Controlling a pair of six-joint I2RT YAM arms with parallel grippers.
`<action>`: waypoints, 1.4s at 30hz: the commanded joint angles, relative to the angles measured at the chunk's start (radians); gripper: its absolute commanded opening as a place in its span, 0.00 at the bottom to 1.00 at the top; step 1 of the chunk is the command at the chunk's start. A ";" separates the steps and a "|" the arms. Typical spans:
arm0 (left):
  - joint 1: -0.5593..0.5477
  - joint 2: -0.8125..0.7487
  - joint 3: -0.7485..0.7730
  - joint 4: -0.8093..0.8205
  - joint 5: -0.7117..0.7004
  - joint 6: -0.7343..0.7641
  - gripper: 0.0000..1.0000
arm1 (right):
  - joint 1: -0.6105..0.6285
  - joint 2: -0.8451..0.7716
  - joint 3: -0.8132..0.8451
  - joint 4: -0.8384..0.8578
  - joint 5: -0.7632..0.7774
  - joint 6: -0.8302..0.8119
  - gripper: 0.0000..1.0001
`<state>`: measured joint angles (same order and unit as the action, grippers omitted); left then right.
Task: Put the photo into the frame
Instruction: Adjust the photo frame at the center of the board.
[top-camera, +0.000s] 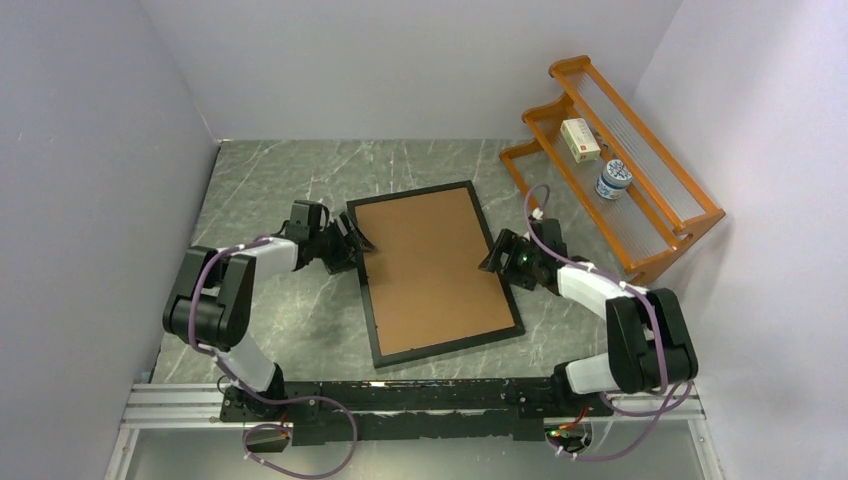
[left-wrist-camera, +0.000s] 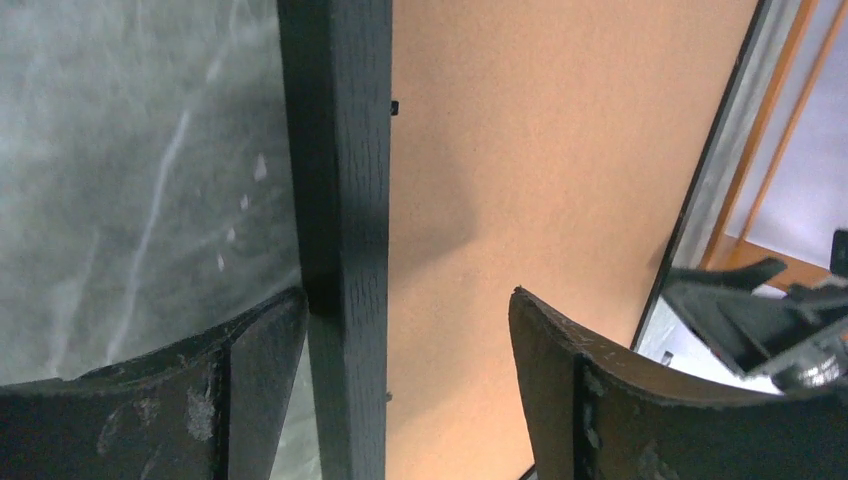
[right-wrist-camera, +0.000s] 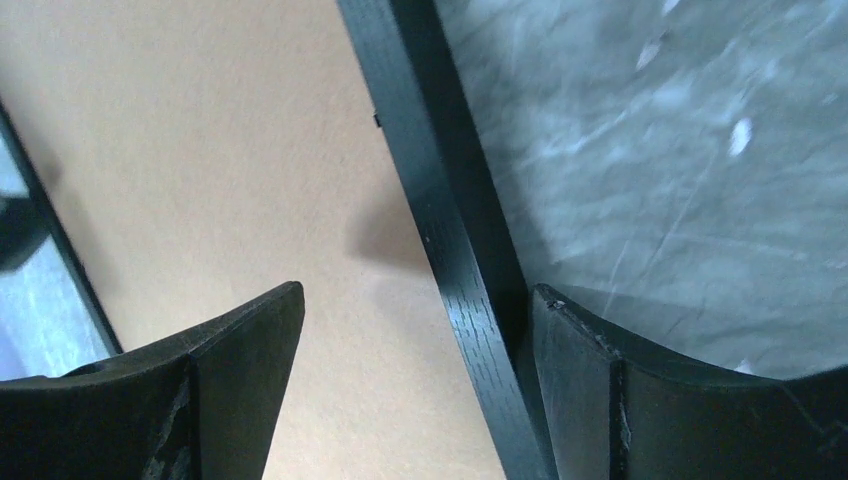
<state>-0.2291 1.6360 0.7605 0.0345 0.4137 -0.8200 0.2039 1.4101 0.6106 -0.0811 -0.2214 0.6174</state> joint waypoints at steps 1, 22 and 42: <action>-0.003 0.074 0.092 -0.032 -0.009 0.081 0.78 | 0.071 -0.064 -0.109 0.003 -0.234 0.066 0.84; 0.021 0.325 0.402 -0.133 0.139 0.195 0.73 | 0.597 0.001 -0.222 0.438 -0.078 0.415 0.85; 0.226 -0.408 0.119 -0.609 -0.456 -0.026 0.79 | 0.661 0.029 0.149 0.215 -0.054 0.146 0.50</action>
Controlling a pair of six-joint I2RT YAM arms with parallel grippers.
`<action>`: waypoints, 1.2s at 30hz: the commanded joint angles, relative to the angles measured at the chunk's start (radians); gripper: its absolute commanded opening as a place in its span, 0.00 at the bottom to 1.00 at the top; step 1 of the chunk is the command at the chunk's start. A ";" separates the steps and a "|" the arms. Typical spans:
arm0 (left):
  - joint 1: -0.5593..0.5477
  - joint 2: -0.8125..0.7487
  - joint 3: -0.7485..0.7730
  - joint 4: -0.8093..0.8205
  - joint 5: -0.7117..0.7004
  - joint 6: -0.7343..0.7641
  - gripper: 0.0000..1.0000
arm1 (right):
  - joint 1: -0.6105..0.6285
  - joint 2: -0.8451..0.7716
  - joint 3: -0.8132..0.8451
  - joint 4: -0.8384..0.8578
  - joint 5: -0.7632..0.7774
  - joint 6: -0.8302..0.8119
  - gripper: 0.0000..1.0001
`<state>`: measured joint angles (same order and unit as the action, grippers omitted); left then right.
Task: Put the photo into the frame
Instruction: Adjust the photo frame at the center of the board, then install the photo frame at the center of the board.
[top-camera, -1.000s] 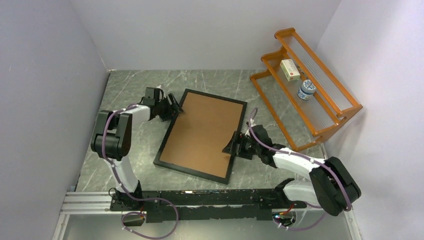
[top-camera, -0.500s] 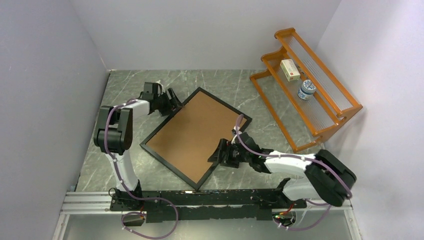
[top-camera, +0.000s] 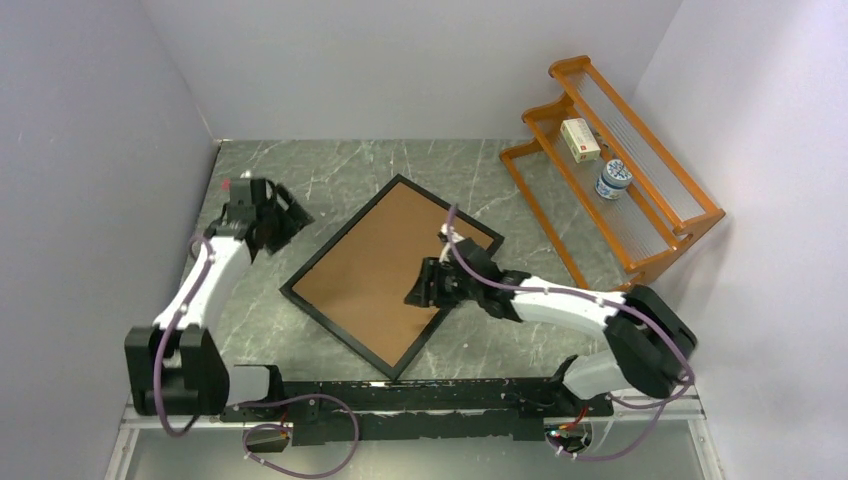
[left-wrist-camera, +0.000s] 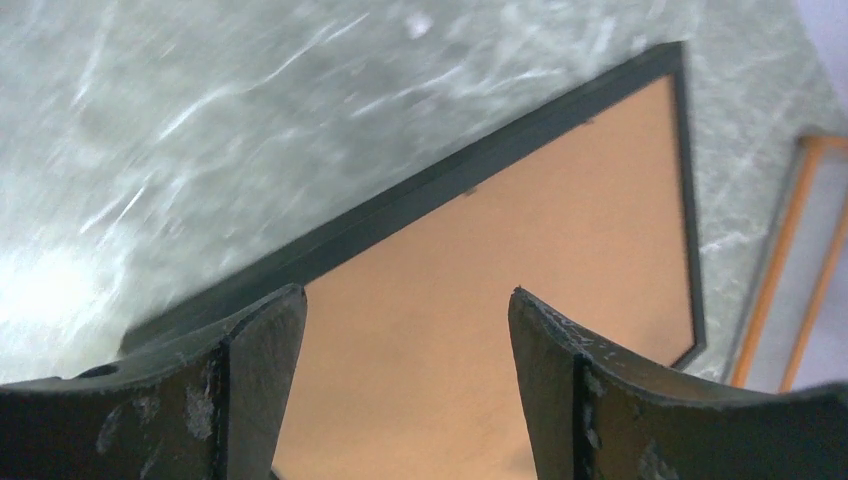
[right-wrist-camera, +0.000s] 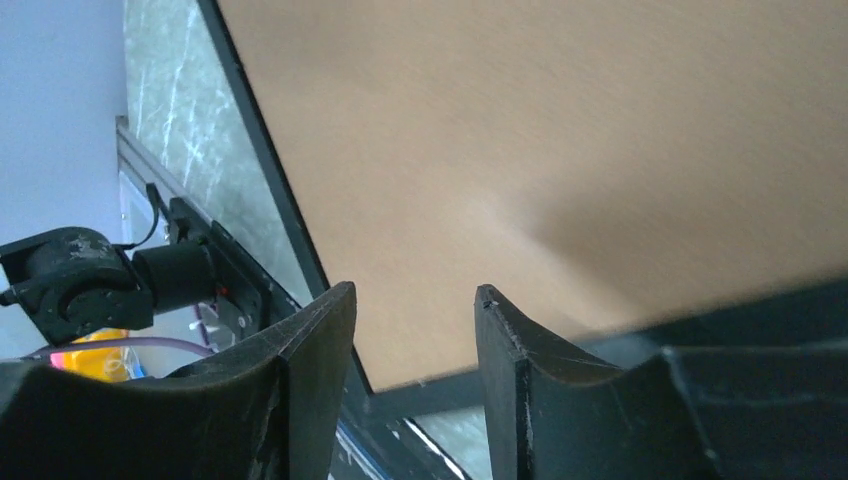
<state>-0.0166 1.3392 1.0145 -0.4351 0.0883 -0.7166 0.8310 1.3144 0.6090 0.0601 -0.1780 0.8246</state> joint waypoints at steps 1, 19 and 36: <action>0.014 -0.156 -0.172 -0.155 -0.134 -0.146 0.79 | 0.044 0.166 0.197 0.082 -0.114 -0.061 0.50; 0.062 -0.311 -0.518 -0.038 -0.212 -0.196 0.32 | 0.155 0.838 0.842 0.182 -0.423 0.115 0.18; 0.069 -0.434 -0.520 -0.070 -0.240 -0.150 0.36 | 0.167 1.005 1.004 0.109 -0.452 0.130 0.11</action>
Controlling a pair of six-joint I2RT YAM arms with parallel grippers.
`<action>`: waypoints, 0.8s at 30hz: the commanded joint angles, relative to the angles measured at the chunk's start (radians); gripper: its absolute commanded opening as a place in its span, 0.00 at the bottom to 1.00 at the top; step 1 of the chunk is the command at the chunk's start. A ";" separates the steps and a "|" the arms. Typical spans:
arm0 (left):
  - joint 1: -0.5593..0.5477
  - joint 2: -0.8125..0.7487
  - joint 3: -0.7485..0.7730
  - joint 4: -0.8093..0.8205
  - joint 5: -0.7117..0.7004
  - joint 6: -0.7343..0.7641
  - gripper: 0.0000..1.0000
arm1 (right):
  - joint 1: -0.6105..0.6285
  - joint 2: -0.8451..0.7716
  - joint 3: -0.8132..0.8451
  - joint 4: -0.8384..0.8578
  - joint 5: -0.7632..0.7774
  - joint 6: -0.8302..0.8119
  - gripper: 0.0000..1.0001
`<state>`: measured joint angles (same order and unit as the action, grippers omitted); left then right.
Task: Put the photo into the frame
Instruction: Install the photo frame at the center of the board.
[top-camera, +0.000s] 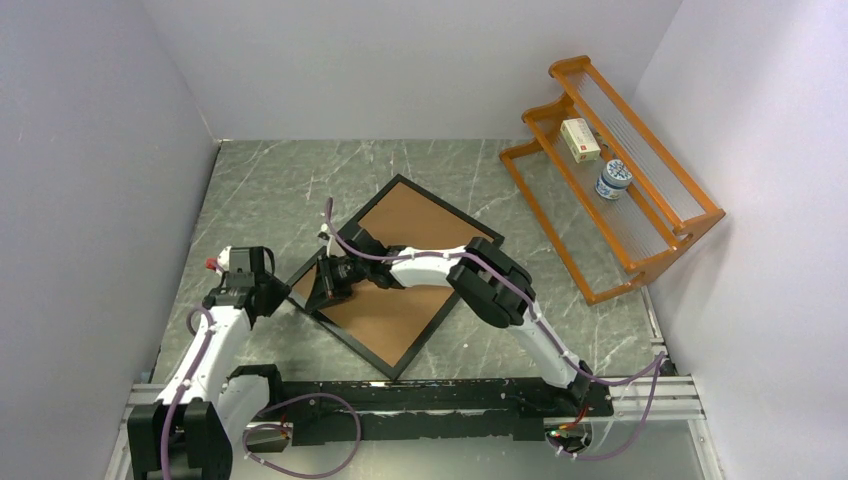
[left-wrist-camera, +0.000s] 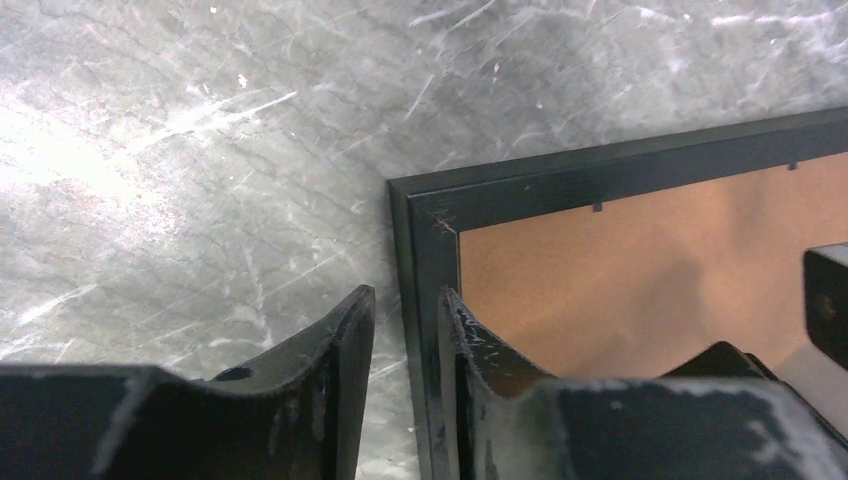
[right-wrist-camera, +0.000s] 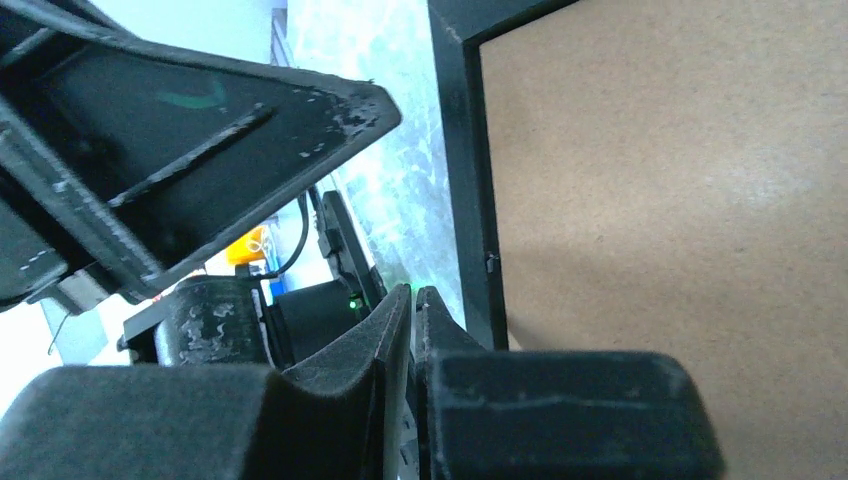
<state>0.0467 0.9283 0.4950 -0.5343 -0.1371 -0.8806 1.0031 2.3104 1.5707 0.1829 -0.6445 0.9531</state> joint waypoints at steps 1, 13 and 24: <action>0.005 -0.020 -0.004 0.038 -0.001 0.015 0.40 | -0.009 0.013 0.040 -0.016 0.019 0.006 0.11; 0.012 0.172 0.000 0.125 0.098 0.043 0.33 | -0.038 0.052 0.060 -0.063 0.043 -0.031 0.20; 0.029 0.183 0.005 0.102 0.098 0.034 0.13 | -0.040 0.011 0.018 0.085 -0.019 -0.043 0.08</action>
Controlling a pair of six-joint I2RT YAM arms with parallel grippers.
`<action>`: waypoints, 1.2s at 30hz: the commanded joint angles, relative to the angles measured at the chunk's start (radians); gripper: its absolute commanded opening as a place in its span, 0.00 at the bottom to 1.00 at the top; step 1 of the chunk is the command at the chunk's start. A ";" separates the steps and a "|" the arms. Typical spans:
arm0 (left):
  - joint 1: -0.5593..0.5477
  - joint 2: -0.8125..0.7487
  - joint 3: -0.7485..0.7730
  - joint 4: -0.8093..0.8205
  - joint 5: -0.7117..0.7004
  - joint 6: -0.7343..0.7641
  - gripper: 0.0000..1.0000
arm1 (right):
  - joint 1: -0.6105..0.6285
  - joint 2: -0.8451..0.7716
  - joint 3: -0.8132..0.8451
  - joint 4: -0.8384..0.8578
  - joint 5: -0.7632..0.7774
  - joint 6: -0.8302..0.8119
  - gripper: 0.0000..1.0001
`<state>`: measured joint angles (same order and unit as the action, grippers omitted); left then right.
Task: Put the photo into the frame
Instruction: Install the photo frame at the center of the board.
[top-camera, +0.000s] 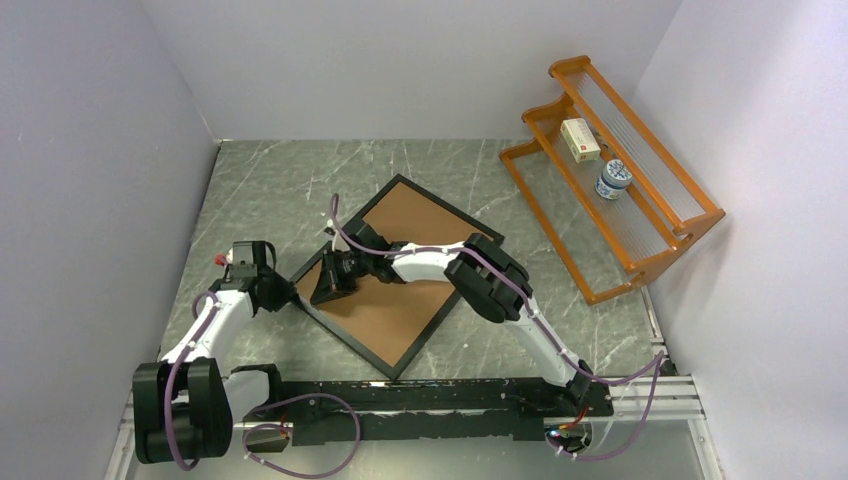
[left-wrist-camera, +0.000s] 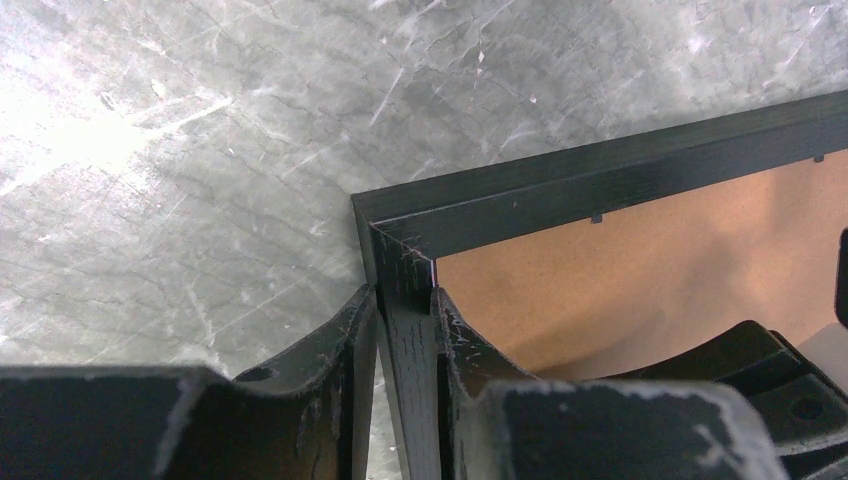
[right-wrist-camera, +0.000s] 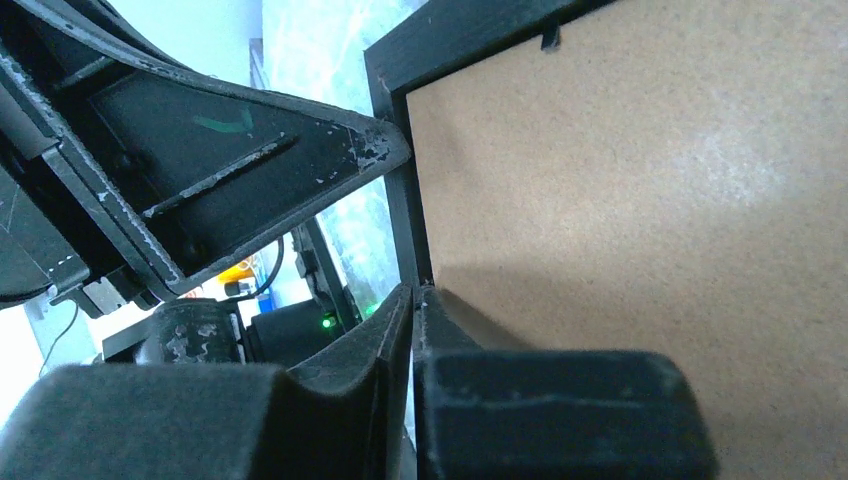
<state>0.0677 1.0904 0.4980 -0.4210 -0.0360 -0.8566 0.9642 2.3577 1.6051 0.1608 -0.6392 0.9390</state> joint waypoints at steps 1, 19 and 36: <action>0.007 0.022 0.002 -0.010 -0.002 0.010 0.12 | 0.000 -0.045 -0.021 0.125 -0.032 -0.033 0.07; 0.013 0.025 0.001 -0.004 0.013 0.013 0.12 | 0.007 0.041 0.072 0.008 -0.033 -0.055 0.04; 0.017 0.032 0.002 -0.007 0.016 0.014 0.11 | 0.007 0.068 0.100 -0.145 -0.032 -0.097 0.04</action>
<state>0.0795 1.0973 0.5014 -0.4225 -0.0185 -0.8562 0.9691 2.4088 1.6932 0.1093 -0.6598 0.8814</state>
